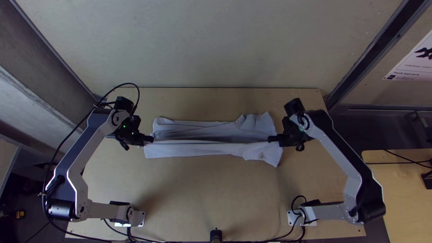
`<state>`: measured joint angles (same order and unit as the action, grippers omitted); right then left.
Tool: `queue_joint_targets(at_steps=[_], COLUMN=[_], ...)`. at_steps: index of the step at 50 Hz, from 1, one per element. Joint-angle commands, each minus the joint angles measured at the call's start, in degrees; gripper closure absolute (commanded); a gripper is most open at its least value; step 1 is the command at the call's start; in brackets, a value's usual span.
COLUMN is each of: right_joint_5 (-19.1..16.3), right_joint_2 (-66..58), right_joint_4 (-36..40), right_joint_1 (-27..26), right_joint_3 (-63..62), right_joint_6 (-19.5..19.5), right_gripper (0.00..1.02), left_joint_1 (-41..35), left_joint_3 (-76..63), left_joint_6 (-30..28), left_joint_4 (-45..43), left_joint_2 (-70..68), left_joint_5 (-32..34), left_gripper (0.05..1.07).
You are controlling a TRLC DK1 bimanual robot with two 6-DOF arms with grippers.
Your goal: Fold the t-shirt
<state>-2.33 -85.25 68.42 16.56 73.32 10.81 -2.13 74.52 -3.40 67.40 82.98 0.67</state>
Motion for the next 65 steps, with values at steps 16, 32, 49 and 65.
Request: queue_joint_targets(at_steps=[16,32,49,65], right_joint_5=[1.3,1.3,1.3,4.0], right_joint_2=[-13.5,-24.3,-36.3,-32.2], right_joint_4=[-2.3,-2.7,-0.6,-1.3], right_joint_1=[-3.0,-4.1,-5.1,-7.2], right_joint_3=[11.1,22.0,34.4,40.0], right_joint_6=[-3.2,-4.7,-4.8,-6.0], right_gripper=[1.0,1.0,0.23,0.03], left_joint_1=[-0.2,-0.4,-0.8,4.7], left_joint_3=[12.8,21.9,23.1,26.0], left_joint_6=[1.1,0.7,1.8,3.8], left_joint_4=[-3.1,-2.4,-3.5,-5.7], left_joint_2=[12.4,22.1,27.3,24.9], left_joint_5=[-0.3,-0.3,-0.6,9.5], left_gripper=[1.04,1.04,0.1,0.1])
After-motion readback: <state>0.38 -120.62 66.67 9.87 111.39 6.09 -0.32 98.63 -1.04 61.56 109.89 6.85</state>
